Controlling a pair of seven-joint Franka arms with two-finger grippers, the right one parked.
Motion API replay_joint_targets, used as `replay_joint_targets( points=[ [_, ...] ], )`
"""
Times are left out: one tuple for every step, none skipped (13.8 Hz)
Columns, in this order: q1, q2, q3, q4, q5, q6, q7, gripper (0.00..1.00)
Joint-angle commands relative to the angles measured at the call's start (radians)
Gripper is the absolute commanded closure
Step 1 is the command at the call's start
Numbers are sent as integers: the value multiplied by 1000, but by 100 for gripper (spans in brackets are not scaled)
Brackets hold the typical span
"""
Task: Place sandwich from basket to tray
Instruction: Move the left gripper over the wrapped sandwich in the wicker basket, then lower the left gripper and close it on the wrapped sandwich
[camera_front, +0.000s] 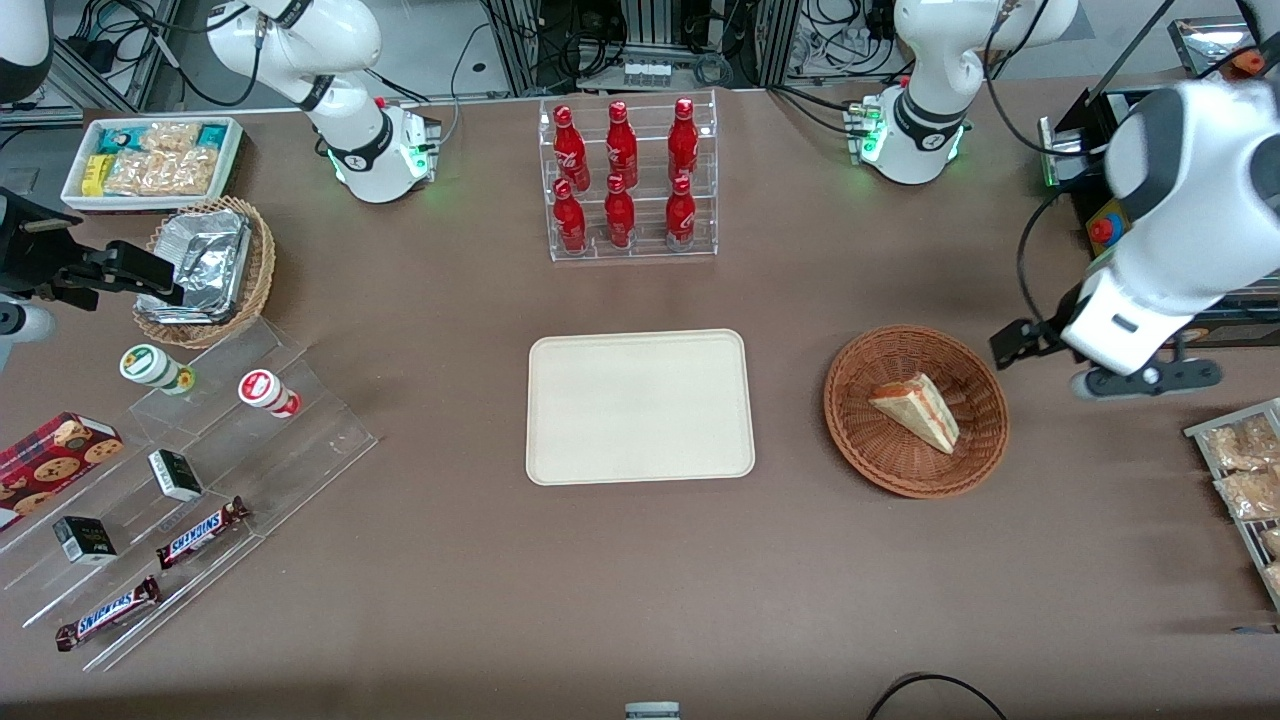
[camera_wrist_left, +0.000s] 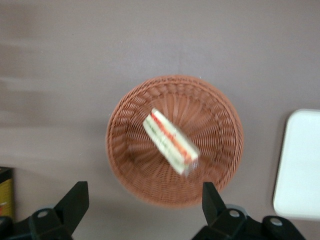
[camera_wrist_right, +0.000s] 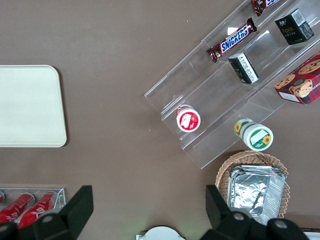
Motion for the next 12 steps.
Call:
replay_joint_targets(
  points=[
    [-20, -30, 6, -161, -5, 185, -134, 0],
    [-20, -24, 6, -204, -10, 244, -184, 0],
    [-21, -16, 6, -237, -16, 294, -240, 0],
    [-30, -1, 4, -255, -27, 321, -336, 0],
    [-47, 25, 4, -255, -27, 330, -443, 0],
    [-55, 47, -2, -258, -27, 345, -525, 0],
    [-55, 65, -23, -268, -27, 367, -585, 0],
    [-55, 81, -32, -275, -27, 393, -657, 0],
    [-57, 93, -34, -281, -25, 413, -707, 0],
    [-57, 107, -34, -289, -25, 431, -728, 0],
    [-57, 119, -34, -295, -25, 445, -729, 0],
    [-57, 133, -34, -297, -25, 456, -729, 0]
  ],
)
